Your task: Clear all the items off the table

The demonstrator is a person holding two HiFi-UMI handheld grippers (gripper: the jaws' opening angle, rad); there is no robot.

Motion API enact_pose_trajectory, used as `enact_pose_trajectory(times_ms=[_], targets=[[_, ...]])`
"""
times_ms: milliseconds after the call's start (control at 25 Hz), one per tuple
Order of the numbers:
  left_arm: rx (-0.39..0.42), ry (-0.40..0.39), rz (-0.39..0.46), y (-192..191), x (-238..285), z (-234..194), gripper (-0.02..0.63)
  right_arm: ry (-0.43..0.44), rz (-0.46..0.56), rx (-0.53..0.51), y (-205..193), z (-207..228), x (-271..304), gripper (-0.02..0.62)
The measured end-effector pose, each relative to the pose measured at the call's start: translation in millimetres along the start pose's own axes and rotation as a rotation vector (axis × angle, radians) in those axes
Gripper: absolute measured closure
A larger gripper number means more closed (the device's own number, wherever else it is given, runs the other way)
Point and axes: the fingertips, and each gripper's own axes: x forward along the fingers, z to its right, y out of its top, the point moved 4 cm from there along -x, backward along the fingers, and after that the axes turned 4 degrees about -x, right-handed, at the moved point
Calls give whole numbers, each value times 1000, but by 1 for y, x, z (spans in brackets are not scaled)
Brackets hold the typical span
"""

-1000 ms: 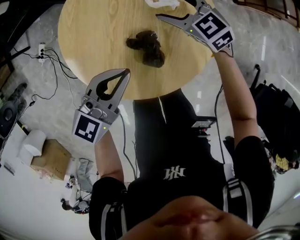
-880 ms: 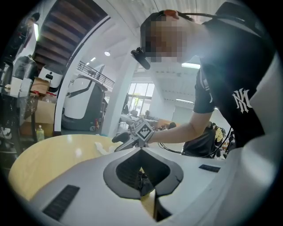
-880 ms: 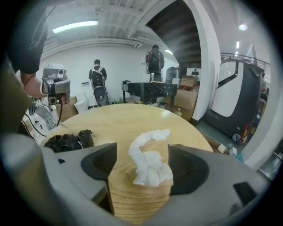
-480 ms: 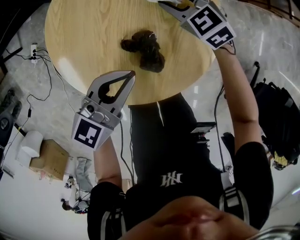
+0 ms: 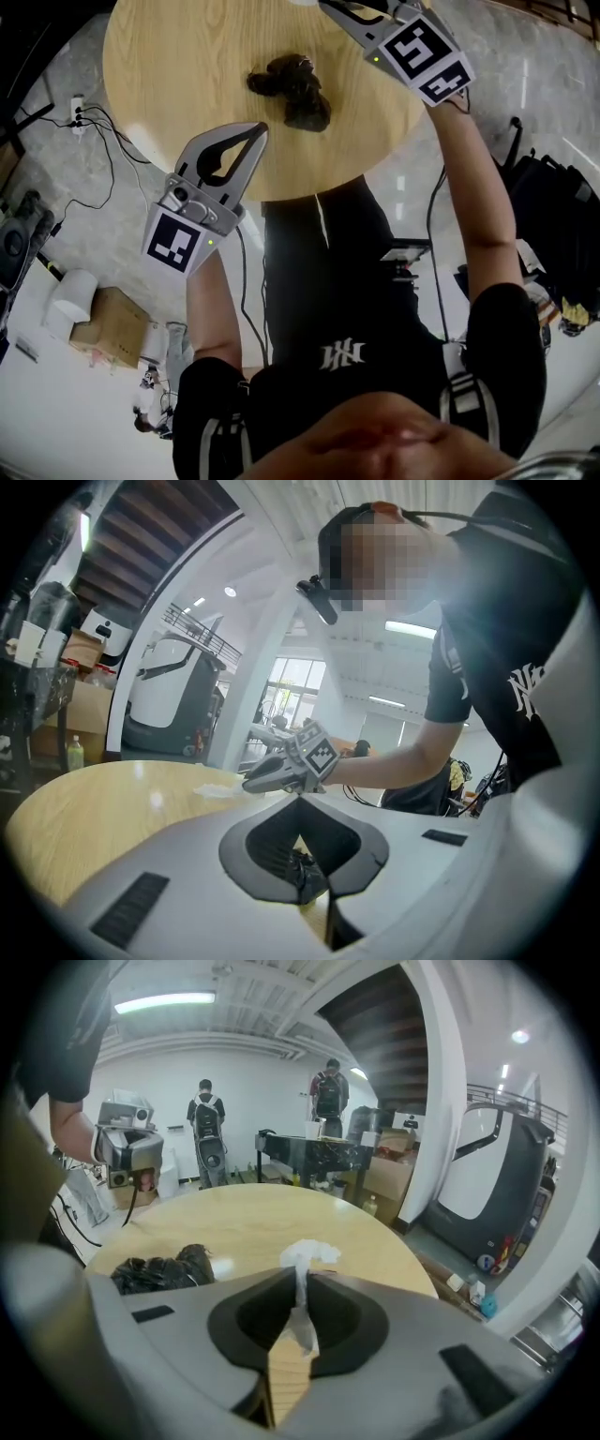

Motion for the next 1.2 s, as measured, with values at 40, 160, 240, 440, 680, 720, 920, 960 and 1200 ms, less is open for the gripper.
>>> enact_pose_trajectory(times_ms=[40, 160, 240, 440, 680, 720, 920, 960, 1200], targets=[[-8, -1, 6, 1, -2, -1, 594, -5, 7, 2, 5, -3, -5, 558], [-6, -7, 11, 6, -8, -2, 594, -17, 27, 7, 24, -14, -22, 561], [12, -8, 7, 10, -12, -2, 594, -29, 40, 3, 36, -21, -34, 561], [31, -15, -18, 15, -14, -2, 594, -81, 66, 12, 59, -36, -75, 561], [33, -91, -33, 18, 12, 26, 594, -179, 82, 65, 48, -47, -145, 561], [36, -101, -36, 17, 21, 34, 594, -197, 75, 75, 39, -46, -157, 561], [41, -191, -42, 8, 81, 91, 594, -281, 54, 162, -28, -49, -223, 561], [43, -214, -49, 6, 96, 105, 594, -297, 48, 184, -45, -51, -239, 561], [51, -291, -75, -16, 192, 194, 594, -366, 36, 257, -154, -52, -332, 561]])
